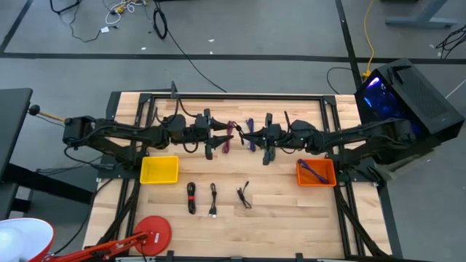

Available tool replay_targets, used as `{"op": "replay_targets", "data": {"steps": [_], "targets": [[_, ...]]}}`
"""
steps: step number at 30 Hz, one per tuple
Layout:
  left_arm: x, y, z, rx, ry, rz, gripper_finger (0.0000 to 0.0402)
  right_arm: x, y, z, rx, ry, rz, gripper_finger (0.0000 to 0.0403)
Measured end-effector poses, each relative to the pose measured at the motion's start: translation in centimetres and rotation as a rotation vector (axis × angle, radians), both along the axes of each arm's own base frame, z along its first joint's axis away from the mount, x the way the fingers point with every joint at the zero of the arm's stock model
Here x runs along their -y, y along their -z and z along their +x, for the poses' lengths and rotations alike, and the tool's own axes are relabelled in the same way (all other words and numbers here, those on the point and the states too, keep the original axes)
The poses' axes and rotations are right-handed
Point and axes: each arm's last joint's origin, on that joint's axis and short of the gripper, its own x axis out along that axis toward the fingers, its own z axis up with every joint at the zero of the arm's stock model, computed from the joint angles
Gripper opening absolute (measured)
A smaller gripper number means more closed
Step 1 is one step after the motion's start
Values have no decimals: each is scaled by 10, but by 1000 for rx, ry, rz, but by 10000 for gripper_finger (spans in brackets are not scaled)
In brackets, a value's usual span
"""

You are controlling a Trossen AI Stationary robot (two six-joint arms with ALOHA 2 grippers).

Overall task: Pick & Place USB Port
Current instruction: Put the black USB cable into the yellow bin

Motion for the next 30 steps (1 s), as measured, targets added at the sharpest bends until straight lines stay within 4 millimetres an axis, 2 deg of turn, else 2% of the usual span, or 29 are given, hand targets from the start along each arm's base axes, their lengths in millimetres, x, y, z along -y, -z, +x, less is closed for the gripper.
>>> {"op": "replay_targets", "data": {"steps": [11, 20, 26, 28, 30], "targets": [[0, -2, 1, 43, 1, 9, 190, 0, 13, 11, 20, -33, 28, 0], [0, -5, 1, 66, 3, 8, 190, 0, 11, 13, 40, -41, 25, 0], [0, -7, 0, 92, 5, -12, 189, -4, 4, 23, 26, -80, 7, 0], [1, -7, 1, 89, 10, -8, 175, -4, 3, 27, 21, -81, 0, 0], [3, -7, 1, 87, 19, 7, 136, -4, 4, 28, 0, -82, 2, 0]]}}
